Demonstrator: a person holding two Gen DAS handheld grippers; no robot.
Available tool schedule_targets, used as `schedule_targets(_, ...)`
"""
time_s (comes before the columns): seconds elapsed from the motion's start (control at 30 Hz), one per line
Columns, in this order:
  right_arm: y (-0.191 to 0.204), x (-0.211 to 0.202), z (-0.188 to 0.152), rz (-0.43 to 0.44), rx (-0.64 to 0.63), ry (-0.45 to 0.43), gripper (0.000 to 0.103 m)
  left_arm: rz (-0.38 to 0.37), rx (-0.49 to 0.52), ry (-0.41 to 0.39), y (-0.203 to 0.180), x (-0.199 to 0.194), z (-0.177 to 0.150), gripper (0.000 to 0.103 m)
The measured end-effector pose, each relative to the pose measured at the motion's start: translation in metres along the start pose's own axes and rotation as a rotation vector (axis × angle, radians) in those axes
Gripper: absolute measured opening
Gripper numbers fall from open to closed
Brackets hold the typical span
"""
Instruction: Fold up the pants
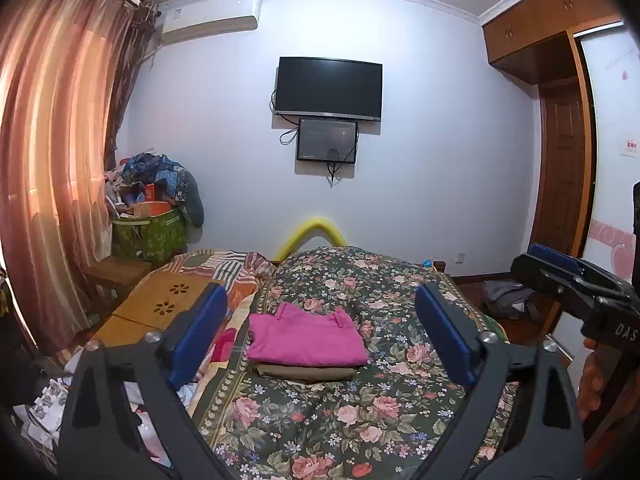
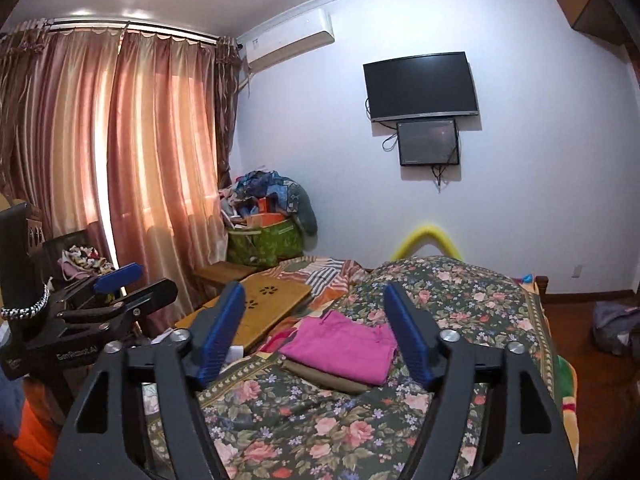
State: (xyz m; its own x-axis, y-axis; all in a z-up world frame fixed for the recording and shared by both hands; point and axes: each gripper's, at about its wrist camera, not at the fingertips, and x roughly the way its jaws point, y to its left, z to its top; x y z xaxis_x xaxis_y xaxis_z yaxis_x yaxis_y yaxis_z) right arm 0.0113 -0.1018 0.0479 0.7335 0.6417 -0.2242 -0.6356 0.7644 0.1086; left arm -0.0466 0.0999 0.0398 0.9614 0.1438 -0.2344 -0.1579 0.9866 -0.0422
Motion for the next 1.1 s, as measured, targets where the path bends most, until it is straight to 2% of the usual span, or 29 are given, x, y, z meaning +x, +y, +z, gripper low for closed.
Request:
schedule_targets(0.03,0.002,-0.001,0.000,-0.011,-0.003,-0.003,0.082,-0.002,-0.001,-0.001,-0.001,-0.002,-0.001,0.101)
schedule_targets(0.23,0.000,-0.005,-0.002,-0.056,0.021,-0.030,0.102,0.006,-0.007,-0.003,-0.004,-0.008,-0.005,0.103)
schedule_targets(0.4,0.000,-0.009,-0.003,-0.084,0.020,-0.034,0.102,0.007,-0.014,-0.002,-0.005,-0.009,-0.010,0.103)
schedule_targets(1.1,0.003,-0.012,-0.012,-0.079,0.033,-0.009,0.103,0.003,-0.016,0.006,-0.005,-0.005,-0.011,0.103)
